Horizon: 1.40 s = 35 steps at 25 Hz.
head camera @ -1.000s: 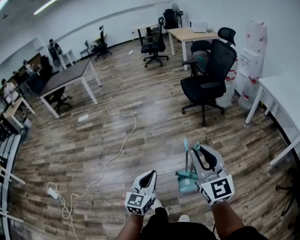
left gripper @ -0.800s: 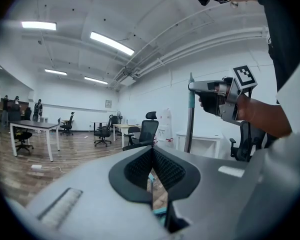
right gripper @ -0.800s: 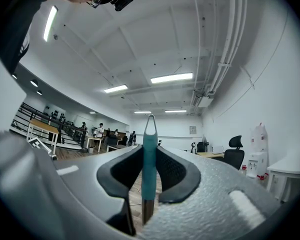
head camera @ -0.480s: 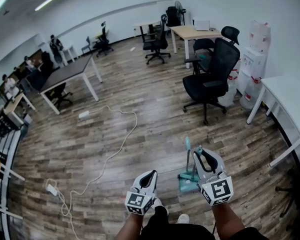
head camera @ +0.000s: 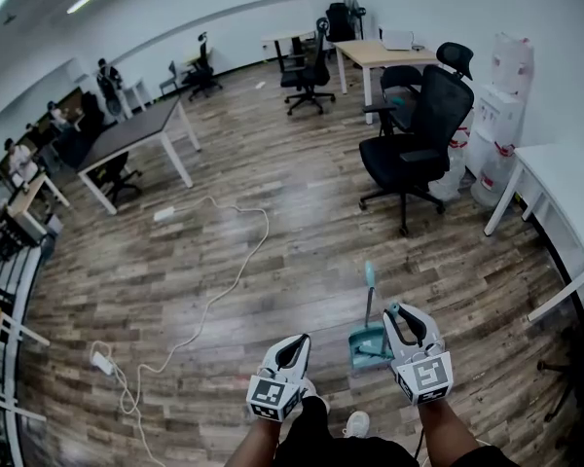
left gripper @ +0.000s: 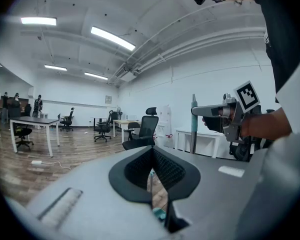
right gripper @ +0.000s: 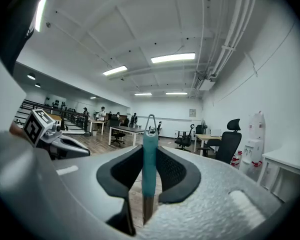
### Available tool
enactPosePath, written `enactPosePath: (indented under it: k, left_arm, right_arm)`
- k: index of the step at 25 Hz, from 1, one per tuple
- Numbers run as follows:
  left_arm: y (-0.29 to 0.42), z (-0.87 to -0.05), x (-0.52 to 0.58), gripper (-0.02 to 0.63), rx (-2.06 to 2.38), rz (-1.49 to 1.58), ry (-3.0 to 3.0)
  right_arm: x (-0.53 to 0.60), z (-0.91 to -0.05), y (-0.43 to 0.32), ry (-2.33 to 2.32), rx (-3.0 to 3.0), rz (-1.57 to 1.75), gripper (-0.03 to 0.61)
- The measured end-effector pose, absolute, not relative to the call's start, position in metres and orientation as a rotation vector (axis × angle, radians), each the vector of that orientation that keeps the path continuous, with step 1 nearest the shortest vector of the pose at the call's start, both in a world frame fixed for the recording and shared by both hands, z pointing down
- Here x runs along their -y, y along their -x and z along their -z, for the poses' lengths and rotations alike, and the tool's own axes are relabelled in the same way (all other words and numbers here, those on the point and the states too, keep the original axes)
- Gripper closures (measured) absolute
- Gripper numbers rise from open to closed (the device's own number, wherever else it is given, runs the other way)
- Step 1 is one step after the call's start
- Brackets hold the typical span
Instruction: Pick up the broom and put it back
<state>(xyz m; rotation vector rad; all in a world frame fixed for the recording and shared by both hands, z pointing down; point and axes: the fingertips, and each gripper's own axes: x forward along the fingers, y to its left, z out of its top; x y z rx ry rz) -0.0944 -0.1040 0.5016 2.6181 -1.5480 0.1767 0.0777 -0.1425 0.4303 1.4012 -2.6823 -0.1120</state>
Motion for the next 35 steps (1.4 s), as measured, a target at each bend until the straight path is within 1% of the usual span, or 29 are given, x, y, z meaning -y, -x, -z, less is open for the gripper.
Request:
enactPosePath:
  k: [6, 24, 35]
  left_arm:
    - [0.097, -0.523, 0.106, 0.594, 1.549, -0.250, -2.575]
    - [0.085, -0.561, 0.096, 0.594, 1.492, -0.327, -2.549]
    - [0.076, -0.593, 0.086, 0.594, 1.444, -0.405, -2.486]
  right_arm:
    - [0.140, -0.470, -0.081, -1.387, 2.586, 0.050, 0.492]
    - [0.122, -0.576, -0.087, -1.250, 2.457, -0.068, 0.489]
    - [0.112, -0.656, -0.097, -1.200, 2.345, -0.171, 0.488]
